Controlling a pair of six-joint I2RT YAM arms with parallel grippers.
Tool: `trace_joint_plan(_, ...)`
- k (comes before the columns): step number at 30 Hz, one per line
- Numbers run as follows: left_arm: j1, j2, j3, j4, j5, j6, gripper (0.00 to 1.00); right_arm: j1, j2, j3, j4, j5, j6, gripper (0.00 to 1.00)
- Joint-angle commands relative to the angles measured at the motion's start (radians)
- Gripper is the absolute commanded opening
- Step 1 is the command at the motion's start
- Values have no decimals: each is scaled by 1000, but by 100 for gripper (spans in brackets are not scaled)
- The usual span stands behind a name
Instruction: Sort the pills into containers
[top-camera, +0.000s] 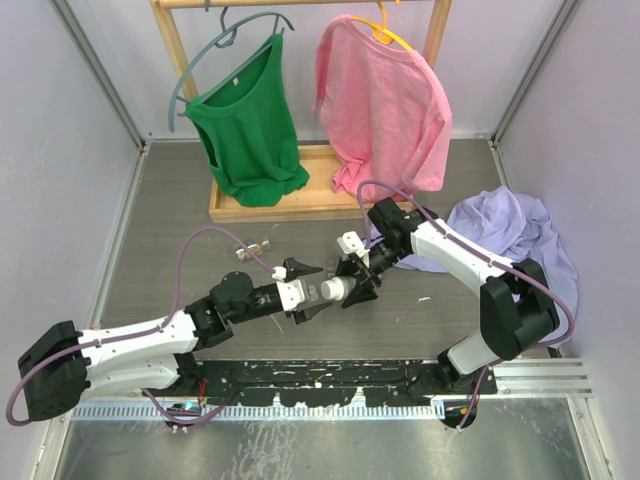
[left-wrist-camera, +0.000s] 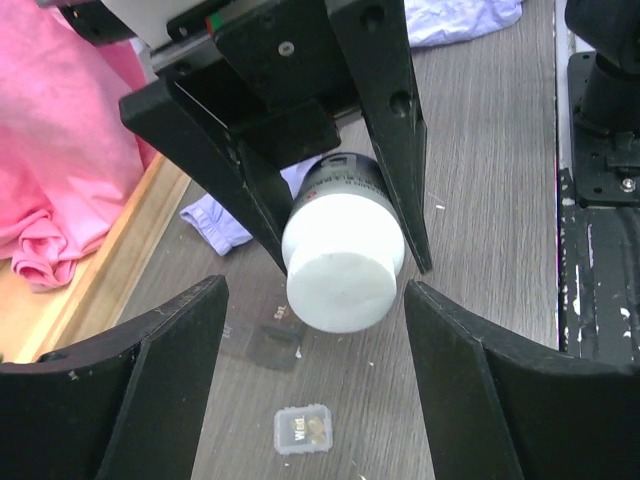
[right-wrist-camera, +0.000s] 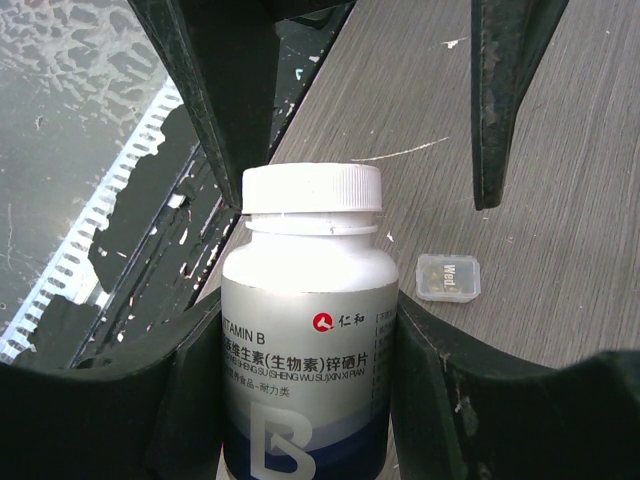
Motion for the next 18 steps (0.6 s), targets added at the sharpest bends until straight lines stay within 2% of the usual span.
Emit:
trace_joint_plan(1, 6, 15, 50, 119, 29, -8, 72, 2, -15, 12, -7, -22, -10, 1)
trace_joint_plan(14, 7, 27, 59, 109, 52, -34, 57, 2, -17, 11, -9, -24, -12, 1)
trace_joint_plan(18, 9, 20, 59, 103, 55, -48, 49, 2, -15, 12, -9, -24, -11, 1)
